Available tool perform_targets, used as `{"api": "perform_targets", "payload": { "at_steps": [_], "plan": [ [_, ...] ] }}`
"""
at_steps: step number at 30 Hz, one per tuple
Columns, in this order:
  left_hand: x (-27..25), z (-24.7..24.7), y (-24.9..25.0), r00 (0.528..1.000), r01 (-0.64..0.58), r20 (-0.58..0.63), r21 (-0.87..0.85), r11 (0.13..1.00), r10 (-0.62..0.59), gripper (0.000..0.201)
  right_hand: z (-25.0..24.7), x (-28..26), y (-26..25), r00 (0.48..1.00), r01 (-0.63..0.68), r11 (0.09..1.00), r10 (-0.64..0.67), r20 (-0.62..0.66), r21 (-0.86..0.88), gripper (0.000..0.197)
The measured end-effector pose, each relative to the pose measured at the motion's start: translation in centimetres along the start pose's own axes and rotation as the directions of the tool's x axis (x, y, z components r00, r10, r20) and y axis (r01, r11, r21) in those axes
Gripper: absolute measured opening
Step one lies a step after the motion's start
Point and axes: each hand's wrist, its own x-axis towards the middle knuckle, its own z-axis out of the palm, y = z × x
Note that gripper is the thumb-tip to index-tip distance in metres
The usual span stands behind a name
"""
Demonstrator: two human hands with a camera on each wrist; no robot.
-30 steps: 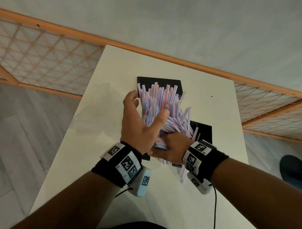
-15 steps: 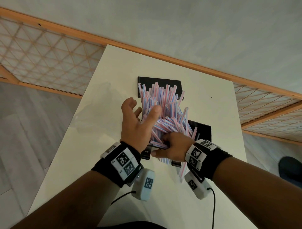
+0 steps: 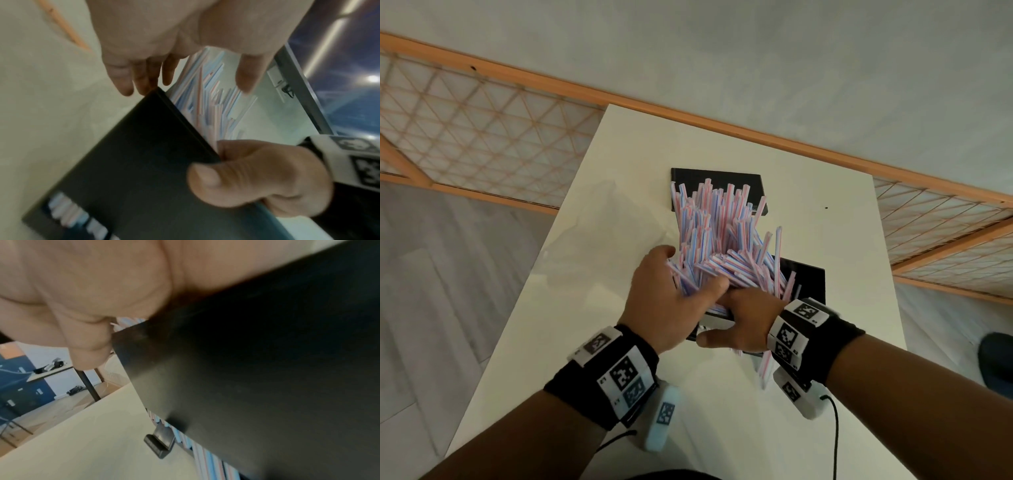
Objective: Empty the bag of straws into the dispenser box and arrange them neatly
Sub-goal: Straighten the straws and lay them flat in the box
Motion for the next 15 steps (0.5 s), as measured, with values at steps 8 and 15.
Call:
{"api": "perform_targets", "payload": {
  "at_steps": [8,15],
  "plan": [
    [0.7,-0.6,1.4,0.955,-0.061,-0.290,-0.368,0.928,-0.052,0.067,-0.1,-0.2,0.5,0.998,-0.068,0.993,0.066,-0.023,-0.091,0.069],
    [1.9,0.0,1.2,0.984,-0.162,-0.099,-0.145,0.976,0.148,0.096,0.3,-0.1,1.1,0.995,-0.057,0.995,0.050,-0.084,-0.085,0.084]
  ]
}}
